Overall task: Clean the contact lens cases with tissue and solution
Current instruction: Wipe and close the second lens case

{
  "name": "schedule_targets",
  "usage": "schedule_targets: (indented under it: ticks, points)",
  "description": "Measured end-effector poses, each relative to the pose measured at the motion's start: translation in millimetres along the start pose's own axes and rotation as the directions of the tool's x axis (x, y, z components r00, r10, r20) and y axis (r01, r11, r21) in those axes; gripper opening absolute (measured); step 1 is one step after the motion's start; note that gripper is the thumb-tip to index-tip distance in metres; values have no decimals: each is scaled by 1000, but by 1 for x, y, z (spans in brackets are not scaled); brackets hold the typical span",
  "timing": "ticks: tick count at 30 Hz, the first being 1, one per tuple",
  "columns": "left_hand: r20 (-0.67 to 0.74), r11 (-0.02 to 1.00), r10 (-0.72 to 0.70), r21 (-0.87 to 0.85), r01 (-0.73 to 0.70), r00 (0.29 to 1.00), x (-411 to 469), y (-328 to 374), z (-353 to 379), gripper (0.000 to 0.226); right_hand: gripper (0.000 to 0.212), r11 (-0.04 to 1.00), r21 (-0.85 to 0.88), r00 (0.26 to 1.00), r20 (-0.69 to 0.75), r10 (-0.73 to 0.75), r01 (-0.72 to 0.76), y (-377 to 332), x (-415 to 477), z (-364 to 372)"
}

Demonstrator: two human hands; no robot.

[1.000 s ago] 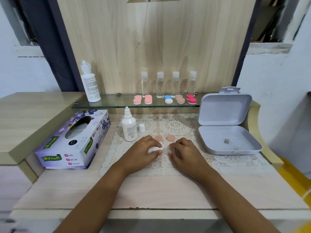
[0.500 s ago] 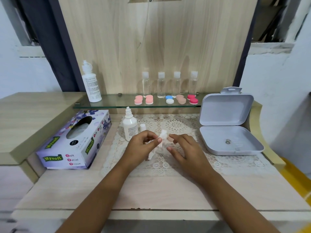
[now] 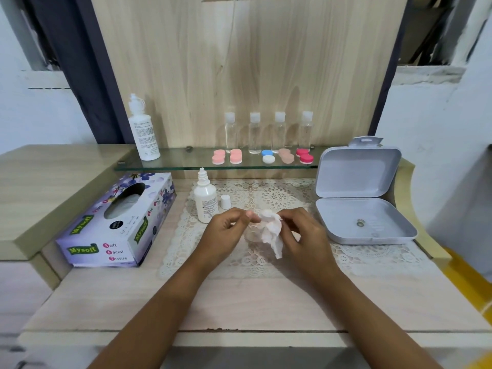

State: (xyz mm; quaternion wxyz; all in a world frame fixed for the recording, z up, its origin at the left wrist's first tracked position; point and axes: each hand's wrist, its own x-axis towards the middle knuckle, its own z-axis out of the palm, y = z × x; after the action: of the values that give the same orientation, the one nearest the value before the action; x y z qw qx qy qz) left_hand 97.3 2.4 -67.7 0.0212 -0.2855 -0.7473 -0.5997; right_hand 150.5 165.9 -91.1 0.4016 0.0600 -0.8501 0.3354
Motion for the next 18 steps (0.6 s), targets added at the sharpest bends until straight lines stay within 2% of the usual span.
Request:
schedule_targets:
  ticks: [3, 4, 6, 8, 12, 15, 18]
  points:
    - [10, 981, 2, 192, -4, 1000, 2, -12, -2, 14, 14, 998, 28, 996, -64, 59, -57, 0, 5, -8]
    - [46, 959, -4, 283, -9, 999, 3, -16, -2, 17, 18, 997, 18, 996, -60, 73, -72, 1, 6, -10]
    - [133, 887, -49, 462, -18, 990, 3, -23, -2, 38, 21, 997, -24, 996, -47, 70, -71, 4, 6, -9]
    - [167, 816, -96, 577, -19, 981, 3, -25, -1, 46, 18, 998, -59, 999, 10, 33, -33, 6, 4, -5]
    - [178, 761, -82, 647, -54, 981, 3, -24, 3, 40, 14, 993, -113, 978, 208, -18, 42, 9, -4, 4]
    - [180, 775, -65, 629, -64, 982, 3, -23, 2, 34, 19, 995, -100, 969, 246, 23, 1, 3, -2, 1]
    - [178, 789, -31, 609, -85, 983, 2, -25, 2, 31, 27, 990, -133, 964, 264, -13, 50, 1, 0, 0]
